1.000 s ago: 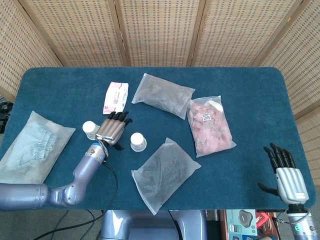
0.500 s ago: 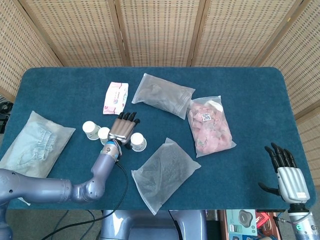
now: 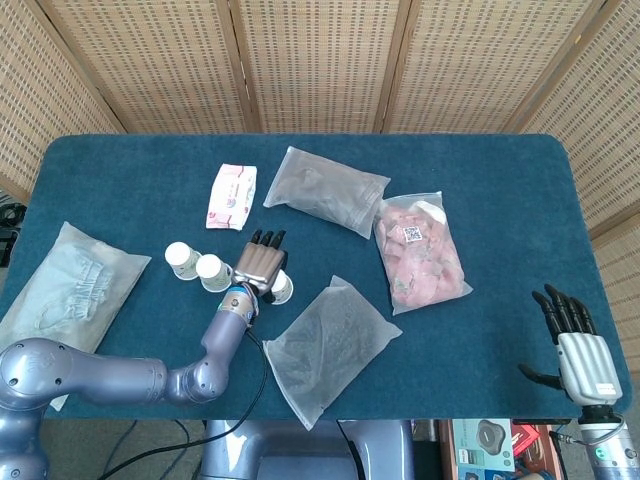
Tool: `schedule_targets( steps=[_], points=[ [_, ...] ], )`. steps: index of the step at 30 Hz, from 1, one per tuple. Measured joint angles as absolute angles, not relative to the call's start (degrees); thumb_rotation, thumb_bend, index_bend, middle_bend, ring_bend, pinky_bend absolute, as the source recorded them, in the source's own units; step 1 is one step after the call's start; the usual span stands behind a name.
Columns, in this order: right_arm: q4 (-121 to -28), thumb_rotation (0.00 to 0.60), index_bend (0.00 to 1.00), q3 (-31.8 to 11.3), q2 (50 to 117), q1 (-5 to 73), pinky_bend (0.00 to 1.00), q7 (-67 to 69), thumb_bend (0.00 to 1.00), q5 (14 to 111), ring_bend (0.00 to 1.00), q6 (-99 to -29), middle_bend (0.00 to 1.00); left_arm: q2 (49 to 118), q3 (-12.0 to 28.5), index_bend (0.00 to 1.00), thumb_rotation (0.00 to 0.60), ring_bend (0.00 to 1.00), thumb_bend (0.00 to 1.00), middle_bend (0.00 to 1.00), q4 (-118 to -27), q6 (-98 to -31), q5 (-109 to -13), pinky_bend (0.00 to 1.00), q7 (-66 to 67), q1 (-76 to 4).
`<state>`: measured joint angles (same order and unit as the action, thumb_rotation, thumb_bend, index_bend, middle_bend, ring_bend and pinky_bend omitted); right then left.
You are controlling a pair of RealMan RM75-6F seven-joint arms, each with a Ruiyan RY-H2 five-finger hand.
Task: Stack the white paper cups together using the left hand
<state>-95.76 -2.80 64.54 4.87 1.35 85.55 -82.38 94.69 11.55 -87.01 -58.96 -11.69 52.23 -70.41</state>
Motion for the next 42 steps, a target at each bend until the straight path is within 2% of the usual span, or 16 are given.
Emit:
schedule_targets(
  steps=[4, 15, 26, 33, 37, 42],
  points=[
    [-95.8, 0.600, 0.00, -2.9, 64.5, 4.8, 0.00, 1.5, 0.07, 85.6, 0.00, -82.6, 0.00, 94.6, 11.4, 0.47, 0.600, 0.00, 0.19, 0.00, -87.4, -59.4, -12.7, 0.00, 51.7, -69.9],
    [-95.9, 0.600, 0.00, -2.8, 64.6, 4.8, 0.00, 1.0, 0.07, 85.6, 0.00, -82.7, 0.00, 91.1, 11.5, 0.47, 0.600, 0.00, 0.19, 0.00, -91.2, -60.7, -15.2, 0.00, 50.0, -68.1],
    [-96.1, 0.600, 0.00, -2.6, 64.6, 4.7, 0.00, 0.6, 0.07, 86.0, 0.00, -82.9, 0.00, 78.8, 14.0, 0.47, 0.600, 0.00, 0.19, 0.00, -102.5, -64.0, -15.3, 0.00, 49.4, -66.5],
    [-96.3, 0.600, 0.00, -2.6, 64.7, 4.6, 0.00, -0.2, 0.07, 86.2, 0.00, -83.1, 0.00, 69.9, 13.8, 0.47, 0.600, 0.00, 0.19, 0.00, -106.1, -63.8, -14.0, 0.00, 48.3, -63.7],
    [-96.4, 0.600, 0.00, -2.6, 64.9, 4.6, 0.00, -0.8, 0.07, 86.0, 0.00, -83.1, 0.00, 65.9, 12.9, 0.47, 0.600, 0.00, 0.19, 0.00, -106.0, -61.9, -14.0, 0.00, 46.1, -61.3],
    [-96.4, 0.600, 0.00, -2.5, 65.2, 4.7, 0.00, -1.7, 0.07, 86.1, 0.00, -82.8, 0.00, 62.9, 11.1, 0.47, 0.600, 0.00, 0.19, 0.00, -103.6, -56.3, -14.0, 0.00, 42.7, -58.7]
  ],
)
